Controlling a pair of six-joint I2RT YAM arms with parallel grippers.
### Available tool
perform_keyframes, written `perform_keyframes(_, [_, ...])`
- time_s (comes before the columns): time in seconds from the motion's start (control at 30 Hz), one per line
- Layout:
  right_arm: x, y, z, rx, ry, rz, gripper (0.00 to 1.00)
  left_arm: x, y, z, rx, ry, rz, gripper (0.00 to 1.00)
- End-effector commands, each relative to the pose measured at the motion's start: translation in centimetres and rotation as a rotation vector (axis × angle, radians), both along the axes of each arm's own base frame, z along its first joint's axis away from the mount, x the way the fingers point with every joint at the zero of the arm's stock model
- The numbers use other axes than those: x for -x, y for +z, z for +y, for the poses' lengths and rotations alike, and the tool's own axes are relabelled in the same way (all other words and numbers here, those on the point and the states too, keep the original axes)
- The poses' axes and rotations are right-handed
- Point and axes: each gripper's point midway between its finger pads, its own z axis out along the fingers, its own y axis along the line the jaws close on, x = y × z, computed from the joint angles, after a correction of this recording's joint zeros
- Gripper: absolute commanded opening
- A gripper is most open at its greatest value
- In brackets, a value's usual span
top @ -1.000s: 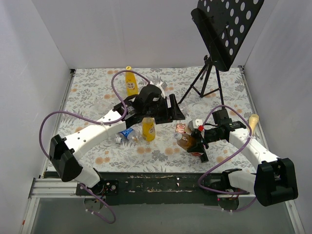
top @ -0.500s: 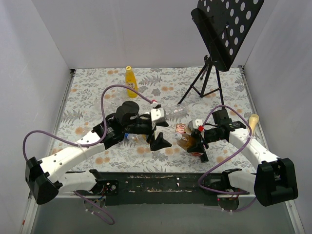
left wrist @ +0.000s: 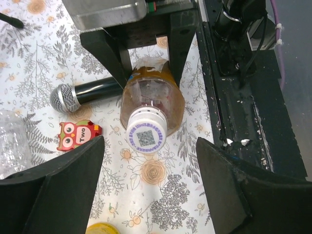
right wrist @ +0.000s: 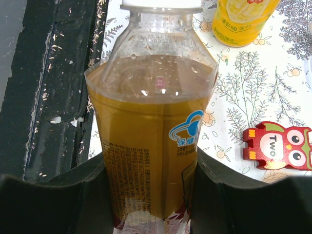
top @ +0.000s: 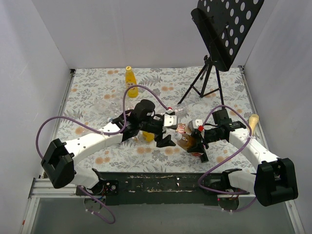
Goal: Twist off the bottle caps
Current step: Unscrew the bottle cap from the plastic bottle.
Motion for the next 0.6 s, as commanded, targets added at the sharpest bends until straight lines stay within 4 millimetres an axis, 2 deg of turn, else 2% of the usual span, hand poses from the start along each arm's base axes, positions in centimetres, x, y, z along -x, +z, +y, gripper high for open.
perform_keyframes(0.0, [0.37,0.30,0.14,-0.013,0.014,0.005,0.01,-0.45,3.44,-1.11,0.093,-0.020,-0.065,0.72])
perform_keyframes(0.23, [0.35,0.28,0.13,-0.012,0.014,0.004,0.01,-0.70,3.41,-1.41,0.105,-0.001,-0.047,0.59])
perform_keyframes(0.47, [0.39,0.24,0.12,-0.011,0.013,0.009,0.01,-0.44,3.10,-1.52,0.098,-0.002,-0.018,0.40])
perform_keyframes(0.57, [0.35,0.25,0.13,-0.012,0.014,0.006,0.01,-0.27,3.04,-1.53,0.097,-0.005,-0.004,0.38])
